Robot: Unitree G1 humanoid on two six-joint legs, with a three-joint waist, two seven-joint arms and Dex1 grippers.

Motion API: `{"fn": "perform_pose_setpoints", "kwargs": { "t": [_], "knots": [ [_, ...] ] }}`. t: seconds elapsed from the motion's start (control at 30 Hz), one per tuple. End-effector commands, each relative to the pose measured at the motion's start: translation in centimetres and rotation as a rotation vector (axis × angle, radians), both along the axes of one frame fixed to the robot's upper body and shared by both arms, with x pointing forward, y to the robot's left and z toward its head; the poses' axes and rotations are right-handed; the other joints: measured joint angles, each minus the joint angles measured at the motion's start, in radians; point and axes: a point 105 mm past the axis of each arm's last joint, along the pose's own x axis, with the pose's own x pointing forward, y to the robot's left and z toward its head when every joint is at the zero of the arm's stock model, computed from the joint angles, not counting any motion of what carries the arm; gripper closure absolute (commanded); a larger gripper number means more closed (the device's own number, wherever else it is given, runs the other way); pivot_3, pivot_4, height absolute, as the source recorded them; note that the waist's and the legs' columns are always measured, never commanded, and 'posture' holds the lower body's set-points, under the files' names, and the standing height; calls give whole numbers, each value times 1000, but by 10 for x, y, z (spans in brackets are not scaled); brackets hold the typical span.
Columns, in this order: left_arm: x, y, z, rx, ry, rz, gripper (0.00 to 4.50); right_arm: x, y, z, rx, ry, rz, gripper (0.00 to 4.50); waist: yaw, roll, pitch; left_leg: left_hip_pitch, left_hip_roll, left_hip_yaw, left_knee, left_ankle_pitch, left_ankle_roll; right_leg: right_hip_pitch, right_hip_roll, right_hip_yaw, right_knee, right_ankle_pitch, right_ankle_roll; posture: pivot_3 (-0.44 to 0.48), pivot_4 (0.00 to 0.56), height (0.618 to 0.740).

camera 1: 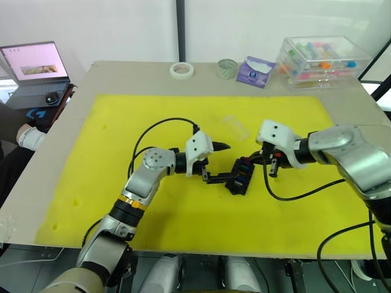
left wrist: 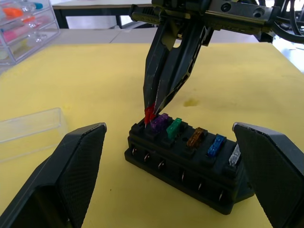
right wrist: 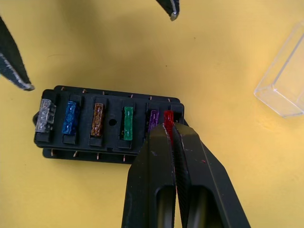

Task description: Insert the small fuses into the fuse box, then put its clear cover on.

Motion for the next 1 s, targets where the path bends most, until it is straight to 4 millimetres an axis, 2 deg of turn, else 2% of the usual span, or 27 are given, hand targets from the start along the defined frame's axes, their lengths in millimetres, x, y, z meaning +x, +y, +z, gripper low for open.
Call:
{"fn": "perform_pose_setpoints", "kwargs": {
  "t": [0.03,0.7,1.0],
  "knots": [
    [-1,-2,10,-12,-48,-15,10,4,0,9,4,-36,-2,4500,0,0,0,0,0,0,0,0,0,0,0,0,0,0,0,0,150,740],
    [1,1,9,-1,-53,-10,10,4,1,23,61,-31,-13,4500,0,0,0,0,0,0,0,0,0,0,0,0,0,0,0,0,150,740],
    [0,1,8,4,-47,-13,10,7,-3,15,37,-30,-20,4500,0,0,0,0,0,0,0,0,0,0,0,0,0,0,0,0,150,740]
  ]
}}
